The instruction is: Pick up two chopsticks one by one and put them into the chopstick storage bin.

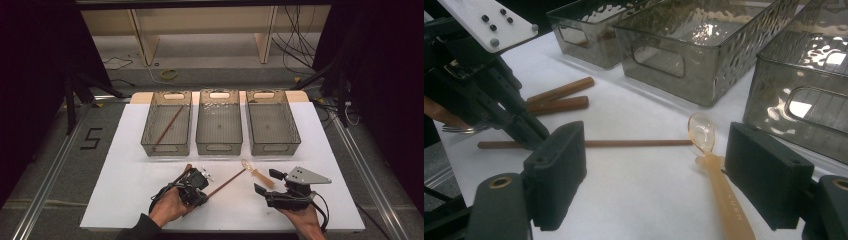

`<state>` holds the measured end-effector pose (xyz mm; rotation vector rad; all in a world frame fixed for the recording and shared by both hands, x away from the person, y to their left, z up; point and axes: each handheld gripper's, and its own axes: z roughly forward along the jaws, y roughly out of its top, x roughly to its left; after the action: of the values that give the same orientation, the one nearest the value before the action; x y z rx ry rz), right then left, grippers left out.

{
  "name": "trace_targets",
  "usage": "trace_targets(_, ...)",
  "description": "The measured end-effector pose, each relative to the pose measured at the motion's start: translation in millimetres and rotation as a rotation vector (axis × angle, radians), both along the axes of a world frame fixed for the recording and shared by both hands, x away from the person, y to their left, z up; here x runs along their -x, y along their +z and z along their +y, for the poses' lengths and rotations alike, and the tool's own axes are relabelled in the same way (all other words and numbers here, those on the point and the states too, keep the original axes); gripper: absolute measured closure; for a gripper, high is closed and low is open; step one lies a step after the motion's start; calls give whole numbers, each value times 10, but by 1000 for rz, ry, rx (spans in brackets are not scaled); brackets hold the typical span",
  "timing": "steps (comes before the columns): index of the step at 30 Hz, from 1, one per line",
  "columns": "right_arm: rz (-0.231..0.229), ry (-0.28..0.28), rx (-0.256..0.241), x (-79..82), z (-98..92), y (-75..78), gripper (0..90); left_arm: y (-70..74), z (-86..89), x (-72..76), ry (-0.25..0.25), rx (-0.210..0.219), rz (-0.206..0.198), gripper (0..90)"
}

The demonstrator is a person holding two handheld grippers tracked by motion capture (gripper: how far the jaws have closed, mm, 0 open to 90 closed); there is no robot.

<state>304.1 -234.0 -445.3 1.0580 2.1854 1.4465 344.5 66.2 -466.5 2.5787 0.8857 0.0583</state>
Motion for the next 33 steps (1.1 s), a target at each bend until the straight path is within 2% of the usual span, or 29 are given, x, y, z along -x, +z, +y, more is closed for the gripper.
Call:
trace_targets(3,-1,2,1,1,1,1,254,5,37,-12,-11,12,16,831)
trace_targets(10,-1,2,-3,2,0,3,254,75,54,11,-52,5,14,832)
trace_targets(19,1,3,-4,-3,5,-2,253,212,60,45,-80,24,-5,832)
trace_targets(25,5,2,-6,-6,-2,-4,253,357,136,14,-68,79,-33,832)
trace_targets(33,7,0,-6,-11,-5,-8,253,574,346,-106,-5,139,-88,832)
